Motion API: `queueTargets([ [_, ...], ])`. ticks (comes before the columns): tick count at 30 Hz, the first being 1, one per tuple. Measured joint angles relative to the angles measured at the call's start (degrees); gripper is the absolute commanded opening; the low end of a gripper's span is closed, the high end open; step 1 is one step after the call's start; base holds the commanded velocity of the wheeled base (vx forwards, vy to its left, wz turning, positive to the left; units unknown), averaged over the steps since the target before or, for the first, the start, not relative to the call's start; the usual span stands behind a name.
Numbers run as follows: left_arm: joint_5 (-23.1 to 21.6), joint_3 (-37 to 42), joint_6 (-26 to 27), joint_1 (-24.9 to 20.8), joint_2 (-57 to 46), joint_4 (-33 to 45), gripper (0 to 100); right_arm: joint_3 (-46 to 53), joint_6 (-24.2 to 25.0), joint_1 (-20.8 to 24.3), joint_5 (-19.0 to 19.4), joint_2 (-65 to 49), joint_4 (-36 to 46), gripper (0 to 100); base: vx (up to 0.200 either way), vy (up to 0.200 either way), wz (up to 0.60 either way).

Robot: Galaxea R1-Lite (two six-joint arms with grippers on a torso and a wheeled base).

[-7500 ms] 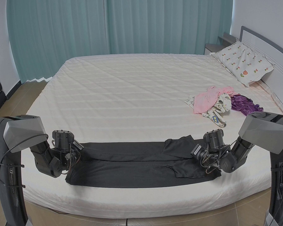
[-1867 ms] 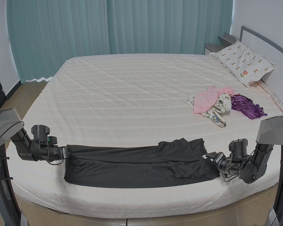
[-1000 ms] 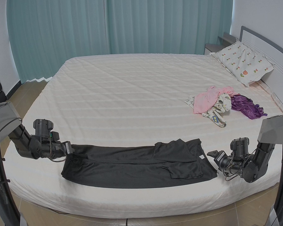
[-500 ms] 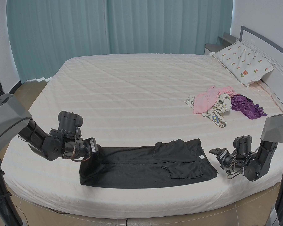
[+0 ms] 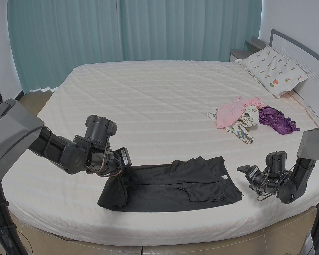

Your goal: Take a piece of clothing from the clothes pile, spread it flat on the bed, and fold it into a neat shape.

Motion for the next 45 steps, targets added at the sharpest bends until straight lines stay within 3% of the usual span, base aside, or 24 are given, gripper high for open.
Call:
queueTargets([
  [21,2.0,-15.1,-6.7,-6.3,7.4,8.4,0,0.0,0.0,0.0,0.0,-0.2,0.0,100,0.000,-0.200,0.00],
  [36,2.1,-22.9,-9.0,-9.0,13.5,9.8,0,-0.1,0.0,0.0,0.0,0.1,0.0,100,0.000,-0.200,0.00],
  [45,4.5,-25.2,-11.7,-9.6,16.3,9.6,0,-0.1,-0.1,0.0,0.0,0.1,0.0,100,0.000,0.000,0.00],
])
